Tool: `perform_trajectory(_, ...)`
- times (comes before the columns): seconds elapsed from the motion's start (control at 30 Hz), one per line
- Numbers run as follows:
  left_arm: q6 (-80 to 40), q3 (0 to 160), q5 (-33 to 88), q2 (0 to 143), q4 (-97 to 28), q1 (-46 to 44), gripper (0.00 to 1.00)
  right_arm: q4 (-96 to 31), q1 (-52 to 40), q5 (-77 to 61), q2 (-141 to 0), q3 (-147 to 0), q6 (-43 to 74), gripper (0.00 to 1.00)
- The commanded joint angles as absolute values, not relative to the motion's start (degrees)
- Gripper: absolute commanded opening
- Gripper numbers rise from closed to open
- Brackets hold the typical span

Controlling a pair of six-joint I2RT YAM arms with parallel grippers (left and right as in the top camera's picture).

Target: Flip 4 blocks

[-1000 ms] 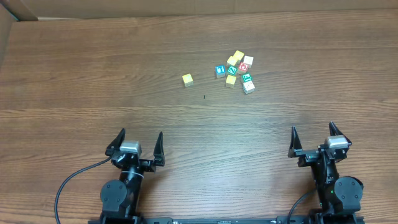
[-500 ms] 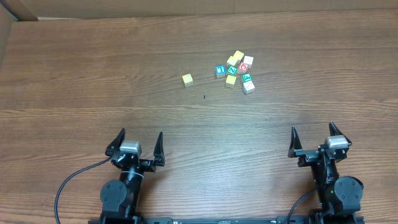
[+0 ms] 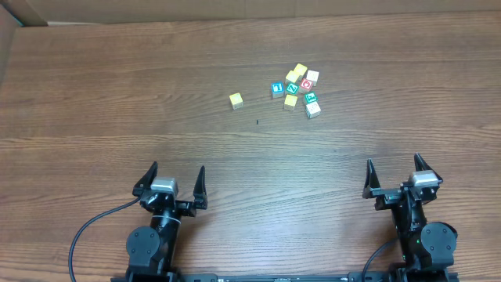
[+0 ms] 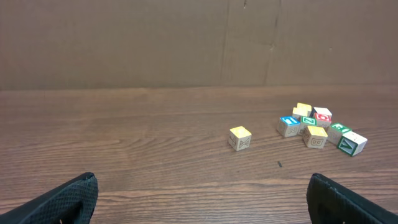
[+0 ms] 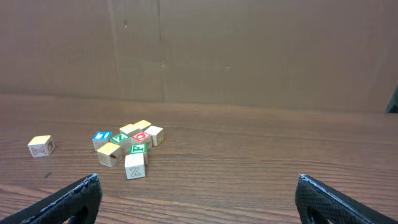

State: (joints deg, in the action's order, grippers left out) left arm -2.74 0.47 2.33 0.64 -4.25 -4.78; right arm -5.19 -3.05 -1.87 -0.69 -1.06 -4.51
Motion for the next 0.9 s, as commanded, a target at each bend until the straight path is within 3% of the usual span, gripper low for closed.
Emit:
perform_trajectory(0.0,-1.2,0.3,2.6,0.4,-4.3,-4.5,1.0,-4.8,-3.0,-1.2,-0.4,-0.5,-4.8,1.0)
perform_trajectory(0.87,-8.6,0.3,6.0,0.4,-4.0,-4.5,1.0,-4.4,-3.0,-5.7,-0.4,-0.5,-4.3,1.0)
